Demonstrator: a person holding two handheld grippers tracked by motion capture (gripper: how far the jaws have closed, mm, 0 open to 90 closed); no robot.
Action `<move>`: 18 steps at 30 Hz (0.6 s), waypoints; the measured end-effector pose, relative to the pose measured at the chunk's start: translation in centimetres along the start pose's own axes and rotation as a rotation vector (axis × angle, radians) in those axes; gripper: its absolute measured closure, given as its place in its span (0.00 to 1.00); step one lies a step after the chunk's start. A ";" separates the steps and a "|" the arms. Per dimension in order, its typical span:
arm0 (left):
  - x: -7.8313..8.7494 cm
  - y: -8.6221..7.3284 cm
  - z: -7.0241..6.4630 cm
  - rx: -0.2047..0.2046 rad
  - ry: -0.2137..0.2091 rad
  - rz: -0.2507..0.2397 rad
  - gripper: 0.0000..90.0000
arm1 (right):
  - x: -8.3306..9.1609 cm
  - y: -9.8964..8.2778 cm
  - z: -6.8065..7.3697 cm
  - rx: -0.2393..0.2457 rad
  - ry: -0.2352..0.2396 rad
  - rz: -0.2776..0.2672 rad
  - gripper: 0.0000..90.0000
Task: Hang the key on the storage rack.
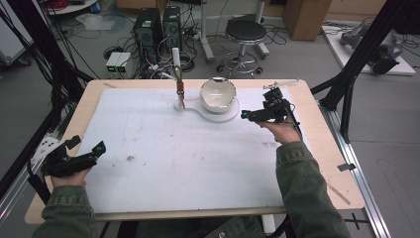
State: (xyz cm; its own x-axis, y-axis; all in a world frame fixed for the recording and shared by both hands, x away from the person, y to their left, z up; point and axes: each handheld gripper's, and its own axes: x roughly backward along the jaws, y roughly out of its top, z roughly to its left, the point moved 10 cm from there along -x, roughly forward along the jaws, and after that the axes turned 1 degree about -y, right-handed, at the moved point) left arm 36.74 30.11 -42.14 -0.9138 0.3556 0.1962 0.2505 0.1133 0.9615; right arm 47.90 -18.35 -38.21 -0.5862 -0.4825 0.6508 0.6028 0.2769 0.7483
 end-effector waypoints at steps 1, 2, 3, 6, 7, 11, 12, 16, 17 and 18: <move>0.0 0.0 0.0 -0.001 0.000 0.000 0.02 | 0.0 -0.2 -0.1 -0.004 -0.001 0.002 0.01; 0.0 0.0 0.0 0.000 0.000 0.000 0.02 | 0.0 -0.4 -0.2 -0.006 -0.004 0.001 0.01; 0.0 0.0 0.0 0.000 0.000 0.000 0.02 | 0.1 -0.5 -0.3 -0.006 -0.006 -0.001 0.01; 0.0 0.0 0.0 0.000 0.000 -0.001 0.02 | 0.1 -1.1 -0.6 -0.015 -0.008 0.001 0.01; 0.0 0.0 0.0 -0.001 0.000 0.001 0.02 | 0.1 -1.3 -0.7 -0.014 -0.011 0.000 0.01; 0.0 0.0 0.0 0.000 0.000 -0.001 0.02 | 0.2 -2.2 -0.9 -0.013 -0.019 0.004 0.01; 0.0 0.0 0.0 0.001 0.000 0.000 0.02 | 0.2 -2.4 -0.9 -0.018 -0.018 0.004 0.01; 0.0 0.0 0.0 0.001 0.000 0.000 0.02 | 0.5 -3.1 -1.3 -0.021 -0.026 -0.001 0.01; 0.1 0.0 0.0 0.001 0.000 0.000 0.02 | 0.5 -3.2 -1.4 -0.028 -0.029 -0.003 0.01; 0.1 0.0 0.0 0.000 0.000 0.000 0.02 | 0.7 -3.4 -1.5 -0.024 -0.032 -0.005 0.01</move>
State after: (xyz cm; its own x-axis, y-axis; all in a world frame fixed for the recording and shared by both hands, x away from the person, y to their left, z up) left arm 36.69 30.10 -42.10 -0.9139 0.3556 0.1958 0.2503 0.1137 0.9615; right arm 46.26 -20.85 -40.54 -0.6065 -0.4567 0.6509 0.6121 0.2542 0.7488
